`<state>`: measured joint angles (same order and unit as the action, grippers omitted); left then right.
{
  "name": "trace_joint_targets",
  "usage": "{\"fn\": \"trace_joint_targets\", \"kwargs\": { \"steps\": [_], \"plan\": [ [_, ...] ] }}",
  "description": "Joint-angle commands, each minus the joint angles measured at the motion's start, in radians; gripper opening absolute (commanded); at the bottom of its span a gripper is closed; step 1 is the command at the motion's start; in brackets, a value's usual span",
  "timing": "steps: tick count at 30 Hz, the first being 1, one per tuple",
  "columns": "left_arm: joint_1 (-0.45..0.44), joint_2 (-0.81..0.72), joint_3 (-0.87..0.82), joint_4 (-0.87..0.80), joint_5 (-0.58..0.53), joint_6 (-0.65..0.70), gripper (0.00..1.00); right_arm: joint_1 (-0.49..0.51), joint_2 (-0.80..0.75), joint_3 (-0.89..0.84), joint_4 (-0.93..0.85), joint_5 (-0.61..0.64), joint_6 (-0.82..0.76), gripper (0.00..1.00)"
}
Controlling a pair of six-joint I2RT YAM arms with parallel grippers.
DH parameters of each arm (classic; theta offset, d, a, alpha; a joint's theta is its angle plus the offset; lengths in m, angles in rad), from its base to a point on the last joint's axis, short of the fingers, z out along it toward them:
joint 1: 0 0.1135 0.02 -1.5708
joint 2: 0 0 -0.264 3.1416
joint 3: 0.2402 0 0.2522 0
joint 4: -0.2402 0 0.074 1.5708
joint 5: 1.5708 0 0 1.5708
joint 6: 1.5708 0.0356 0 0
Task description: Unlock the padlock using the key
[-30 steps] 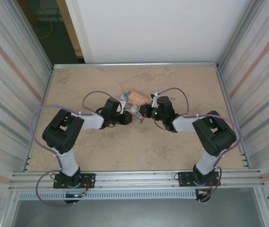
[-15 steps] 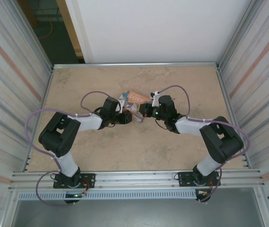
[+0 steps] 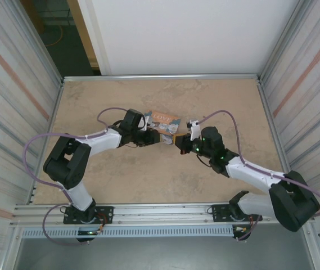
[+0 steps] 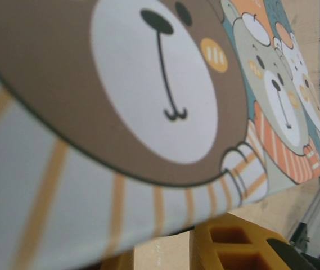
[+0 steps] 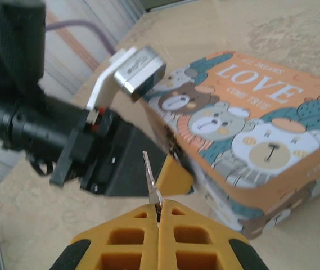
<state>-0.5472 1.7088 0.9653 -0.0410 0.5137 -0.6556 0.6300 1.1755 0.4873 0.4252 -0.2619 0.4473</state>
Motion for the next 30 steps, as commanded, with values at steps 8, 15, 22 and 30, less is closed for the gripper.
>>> {"fn": "trace_joint_targets", "kwargs": {
  "steps": [8,15,22,30],
  "plan": [
    [0.001,-0.051,0.058,-0.085,0.059,-0.145,0.0,0.112,-0.12,-0.093,-0.083,0.171,-0.13,0.0],
    [0.001,-0.041,0.061,-0.052,0.099,-0.193,0.0,0.182,-0.092,-0.122,-0.062,0.218,-0.139,0.0],
    [0.001,-0.037,0.072,-0.047,0.107,-0.204,0.0,0.203,0.015,-0.15,0.074,0.244,-0.135,0.0],
    [0.001,-0.04,0.071,-0.046,0.114,-0.205,0.0,0.194,0.133,-0.126,0.173,0.227,-0.16,0.0]
  ]
}}
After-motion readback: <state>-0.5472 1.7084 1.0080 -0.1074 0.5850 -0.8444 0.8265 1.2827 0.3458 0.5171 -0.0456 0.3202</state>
